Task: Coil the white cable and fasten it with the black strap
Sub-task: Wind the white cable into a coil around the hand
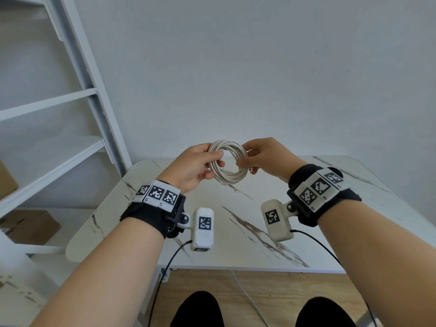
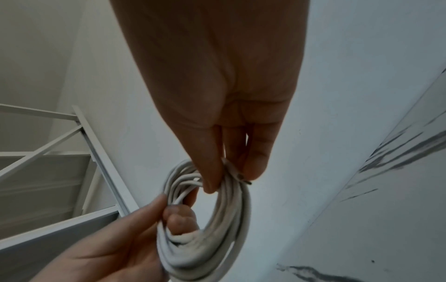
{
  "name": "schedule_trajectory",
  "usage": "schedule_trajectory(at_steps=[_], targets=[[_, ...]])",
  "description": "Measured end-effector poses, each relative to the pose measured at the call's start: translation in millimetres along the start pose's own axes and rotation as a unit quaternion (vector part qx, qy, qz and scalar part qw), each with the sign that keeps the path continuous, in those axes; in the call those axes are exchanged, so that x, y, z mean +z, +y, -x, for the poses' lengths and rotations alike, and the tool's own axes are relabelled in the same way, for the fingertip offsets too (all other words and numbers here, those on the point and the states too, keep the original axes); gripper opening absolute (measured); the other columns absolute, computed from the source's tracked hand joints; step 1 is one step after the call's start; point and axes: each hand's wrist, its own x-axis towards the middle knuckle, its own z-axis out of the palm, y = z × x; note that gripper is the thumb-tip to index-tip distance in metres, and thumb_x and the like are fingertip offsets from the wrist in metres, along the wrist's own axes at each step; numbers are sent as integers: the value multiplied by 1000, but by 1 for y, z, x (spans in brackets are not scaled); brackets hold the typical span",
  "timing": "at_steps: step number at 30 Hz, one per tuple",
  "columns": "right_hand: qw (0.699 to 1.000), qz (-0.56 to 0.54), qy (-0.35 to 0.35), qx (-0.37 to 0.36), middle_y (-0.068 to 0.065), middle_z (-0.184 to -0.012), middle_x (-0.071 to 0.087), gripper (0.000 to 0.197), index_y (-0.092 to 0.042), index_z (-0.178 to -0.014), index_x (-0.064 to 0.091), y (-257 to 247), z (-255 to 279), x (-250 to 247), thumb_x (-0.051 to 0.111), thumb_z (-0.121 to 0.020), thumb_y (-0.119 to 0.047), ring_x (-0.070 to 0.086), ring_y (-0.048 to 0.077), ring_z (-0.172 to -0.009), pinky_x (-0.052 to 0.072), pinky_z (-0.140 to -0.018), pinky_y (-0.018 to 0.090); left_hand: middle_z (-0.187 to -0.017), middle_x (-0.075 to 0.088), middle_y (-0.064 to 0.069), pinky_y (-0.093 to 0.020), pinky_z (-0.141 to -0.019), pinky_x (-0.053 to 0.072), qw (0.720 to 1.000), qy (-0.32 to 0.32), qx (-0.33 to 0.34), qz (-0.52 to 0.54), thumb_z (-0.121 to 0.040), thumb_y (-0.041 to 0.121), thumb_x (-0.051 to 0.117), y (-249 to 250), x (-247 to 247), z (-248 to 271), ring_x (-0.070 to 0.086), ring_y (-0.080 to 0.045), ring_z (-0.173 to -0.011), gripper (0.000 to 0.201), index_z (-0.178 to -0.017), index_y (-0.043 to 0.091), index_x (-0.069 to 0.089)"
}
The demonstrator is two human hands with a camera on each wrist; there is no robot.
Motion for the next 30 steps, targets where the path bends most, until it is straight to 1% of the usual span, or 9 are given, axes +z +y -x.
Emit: schedule_trajectory(at_steps=[2,5,8,12,16,20,23,26,30], targets=[[1000,-1,1,0,2,-71,71,17,-12,-100,72,0,0,0,74,-83,-14,56,11,-53,36,-45,7,-73,55,-2,-18,-41,40,1000,0,5,27,-96,16,57,-1,1,1,56,-13,-71,9,-96,8,63],[1000,3,-1,-5,4,-73,71,18,-13,-101,73,-1,0,0,74,-83,-14,55,9,-51,36,-46,8,-75,50,-1,-21,-44,47,999,6,12,32,-97,23,56,-2,3,1,57,-11,-67,18,-100,6,60],[1000,-8,0,-4,6,-74,71,19,-14,-102,74,-1,1,0,75,-83,-13,54,9,-51,35,-45,8,-77,50,-3,-24,-48,52,999,-4,8,44,-98,21,54,-2,4,1,59,-14,-70,18,-99,4,60],[1000,-19,-1,-4,10,-76,72,18,-16,-100,75,0,4,-3,76,-82,-13,54,10,-52,37,-49,10,-76,53,-5,-23,-50,54,996,-23,4,90,-97,11,53,0,4,3,58,-14,-69,13,-89,3,61],[999,-35,-6,-12,14,-81,74,19,-16,-100,76,-1,4,-4,76,-82,-13,55,12,-55,44,-66,24,-72,52,-5,-23,-52,55,990,-34,2,139,-97,8,53,-1,4,4,53,-13,-64,12,-89,3,61],[999,-43,-10,-12,13,-79,74,20,-17,-100,76,0,3,-4,77,-81,-14,56,13,-56,43,-70,33,-69,49,-2,-21,-47,52,992,-7,3,129,-95,19,58,-2,6,2,49,-11,-61,16,-84,9,62],[999,-35,-12,-6,7,-76,73,20,-17,-101,77,2,1,-3,77,-81,-14,56,11,-55,44,-70,32,-68,47,-2,-22,-47,52,994,7,8,108,-96,23,58,-3,9,-1,47,-11,-60,19,-85,8,61],[999,-34,-15,0,7,-77,73,20,-17,-101,76,4,1,-2,77,-81,-14,57,12,-56,46,-71,31,-68,46,-2,-23,-46,52,996,12,6,85,-97,23,56,-3,11,-2,46,-12,-60,19,-89,7,59],[999,-35,-15,0,9,-91,76,26,-18,-107,75,6,0,-3,76,-81,-13,60,10,-59,52,-69,23,-69,45,-1,-21,-42,48,998,20,2,54,-97,24,56,-4,11,-4,47,-11,-60,18,-90,8,60]])
